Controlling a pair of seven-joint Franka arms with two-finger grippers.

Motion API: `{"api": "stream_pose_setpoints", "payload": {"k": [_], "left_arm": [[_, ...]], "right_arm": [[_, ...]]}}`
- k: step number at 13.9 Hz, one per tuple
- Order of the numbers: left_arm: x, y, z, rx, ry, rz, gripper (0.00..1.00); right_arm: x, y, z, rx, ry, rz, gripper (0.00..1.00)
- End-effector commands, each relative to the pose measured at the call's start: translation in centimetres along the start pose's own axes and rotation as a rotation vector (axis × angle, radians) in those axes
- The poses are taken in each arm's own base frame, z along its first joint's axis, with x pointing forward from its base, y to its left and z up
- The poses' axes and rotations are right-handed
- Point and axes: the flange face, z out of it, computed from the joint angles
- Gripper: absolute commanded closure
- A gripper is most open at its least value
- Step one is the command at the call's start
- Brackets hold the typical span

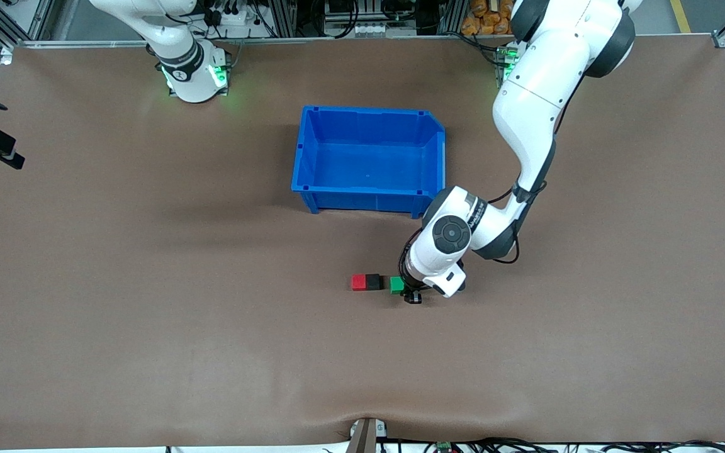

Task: Attach green and red cubes to black cube
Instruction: 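Lower the green cube beside the black cube with the left gripper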

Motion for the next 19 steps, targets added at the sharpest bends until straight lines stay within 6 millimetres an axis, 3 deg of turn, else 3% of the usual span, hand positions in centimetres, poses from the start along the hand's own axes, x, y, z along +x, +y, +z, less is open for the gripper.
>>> {"api": "stream_pose_setpoints", "payload": {"k": [1,4,7,19], "left_arm": [[-0.9,-0.1,0.2,0.001,0.005,-0.027,1.00],[-1.8,-0.6,0.9,-0.002,0.010,-0.024,1.00],[-2.3,-1.0,1.1,-0.012,0.025,-0.016,1.00],[-3.8,-2.5,1.9,-0.004,0.027,0.003,1.00]], "right_arm": [[0.5,-1.7,-0.9,-0.011,0.000,-0.034,0.00],[0.5,-2.9,-2.4,0.003,0.034,-0.053,0.00],[0.5,-4.1,-2.4,-0.001,0.035,-0.075,0.00],[0.5,-3.9,-2.4,-0.010,0.035,-0.075,0.00]]}}
